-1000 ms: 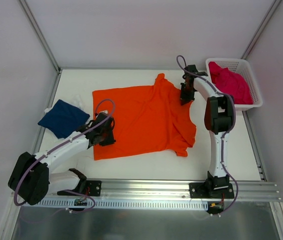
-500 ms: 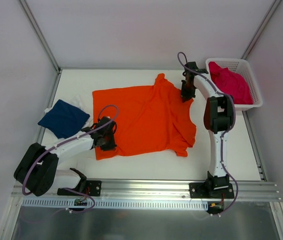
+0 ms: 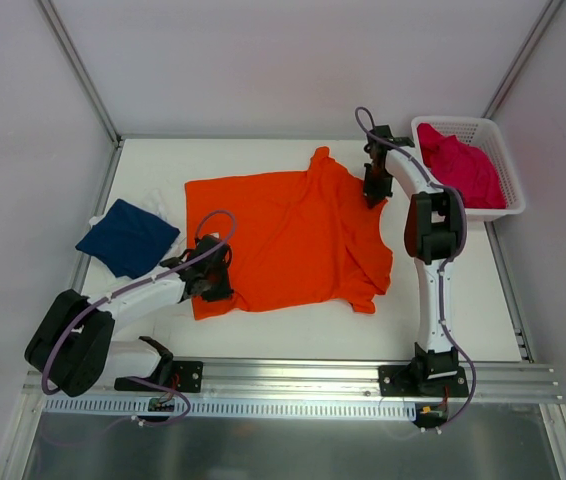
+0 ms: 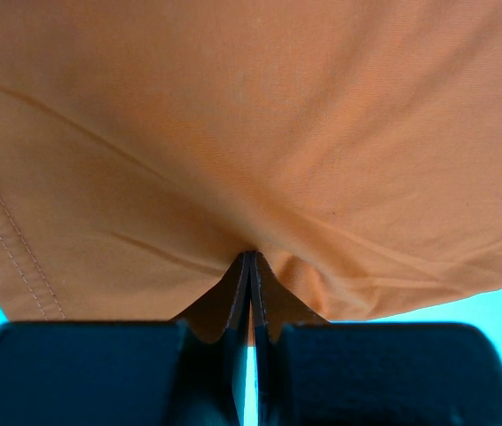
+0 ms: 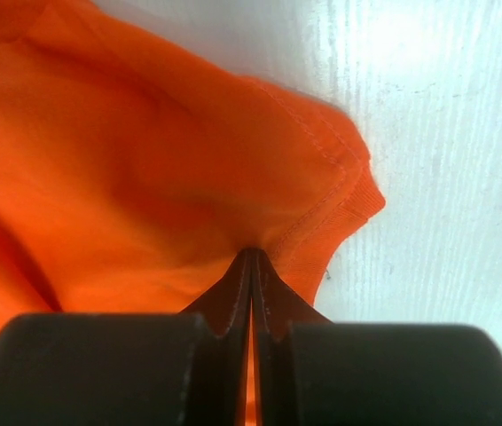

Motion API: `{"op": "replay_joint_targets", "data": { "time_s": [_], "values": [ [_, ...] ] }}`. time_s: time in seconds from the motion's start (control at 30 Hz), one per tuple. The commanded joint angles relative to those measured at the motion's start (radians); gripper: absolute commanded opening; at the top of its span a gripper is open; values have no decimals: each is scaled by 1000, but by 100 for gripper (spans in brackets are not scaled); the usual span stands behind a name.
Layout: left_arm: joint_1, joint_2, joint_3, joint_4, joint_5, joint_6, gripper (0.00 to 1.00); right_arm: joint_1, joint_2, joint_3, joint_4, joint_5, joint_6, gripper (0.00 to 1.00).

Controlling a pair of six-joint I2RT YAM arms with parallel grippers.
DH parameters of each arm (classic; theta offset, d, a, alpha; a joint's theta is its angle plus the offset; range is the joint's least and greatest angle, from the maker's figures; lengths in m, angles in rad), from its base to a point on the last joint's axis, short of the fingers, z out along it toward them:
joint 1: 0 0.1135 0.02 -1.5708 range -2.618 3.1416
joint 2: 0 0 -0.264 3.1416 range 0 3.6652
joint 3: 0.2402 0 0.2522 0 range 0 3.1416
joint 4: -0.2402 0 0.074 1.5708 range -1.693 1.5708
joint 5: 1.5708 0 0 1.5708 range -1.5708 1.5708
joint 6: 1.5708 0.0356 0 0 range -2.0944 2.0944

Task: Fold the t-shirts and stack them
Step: Flatten out the tshirt

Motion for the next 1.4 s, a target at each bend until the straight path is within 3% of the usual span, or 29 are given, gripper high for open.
{"op": "replay_joint_targets", "data": {
  "time_s": [0.0, 0.6, 1.0, 1.3, 1.37],
  "values": [
    [-12, 28, -68, -83, 9, -13, 0, -27, 19, 63, -71, 21, 17, 1],
    [-12, -56, -61, -187, -42, -23, 0, -152, 139, 250, -115, -70, -10, 0],
    [-9, 28, -2, -234, -91, -4, 0, -242, 194, 351, -115, -136, -12, 1],
    [5, -17, -2, -260, -103, -4, 0, -273, 159, 321, -102, -178, -21, 1],
    [5, -76, 19, -283, -115, -7, 0, -268, 92, 230, -60, -218, -26, 0]
  ]
}}
